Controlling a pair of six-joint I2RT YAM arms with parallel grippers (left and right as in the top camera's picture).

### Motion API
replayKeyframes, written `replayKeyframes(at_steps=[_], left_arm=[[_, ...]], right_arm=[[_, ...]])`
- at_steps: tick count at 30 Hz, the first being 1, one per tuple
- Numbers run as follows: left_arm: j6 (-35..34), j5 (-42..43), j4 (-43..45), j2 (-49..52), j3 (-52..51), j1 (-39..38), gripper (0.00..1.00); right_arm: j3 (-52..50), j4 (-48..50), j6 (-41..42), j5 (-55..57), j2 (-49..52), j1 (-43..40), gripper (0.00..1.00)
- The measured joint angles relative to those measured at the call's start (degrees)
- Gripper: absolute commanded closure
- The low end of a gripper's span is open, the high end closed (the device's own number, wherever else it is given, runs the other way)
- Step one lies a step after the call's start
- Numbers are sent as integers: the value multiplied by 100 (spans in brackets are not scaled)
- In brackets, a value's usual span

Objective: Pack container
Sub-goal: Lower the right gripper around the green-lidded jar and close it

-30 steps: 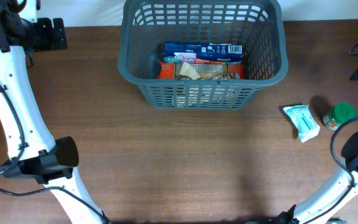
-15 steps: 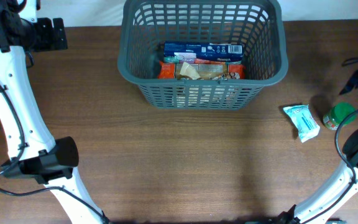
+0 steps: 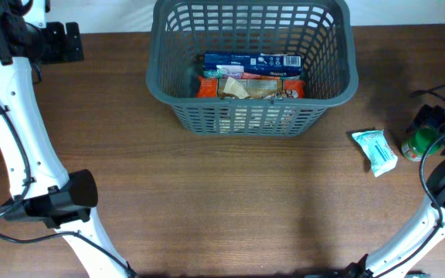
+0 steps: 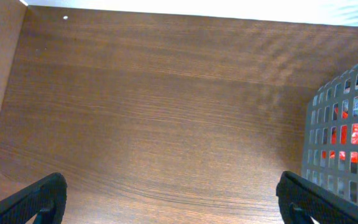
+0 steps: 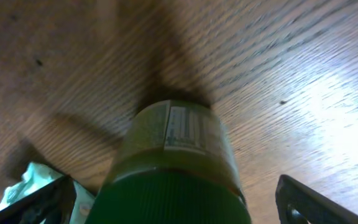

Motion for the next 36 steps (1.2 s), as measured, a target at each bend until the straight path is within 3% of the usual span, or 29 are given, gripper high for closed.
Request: replayKeyframes(at_steps=[8, 14, 31, 36], left_arm=[[0, 0, 0, 0, 0, 0, 1], [0, 0, -2, 0, 0, 0, 1], [-2, 0, -2, 0, 0, 0, 1], [0, 0, -2, 0, 0, 0, 1]], right_arm=[[-339, 280, 72, -46, 11, 0, 6], [-339, 304, 101, -87, 11, 0, 16], [-361, 273, 188, -129, 11, 0, 30], [-361, 238, 247, -127, 11, 0, 40]])
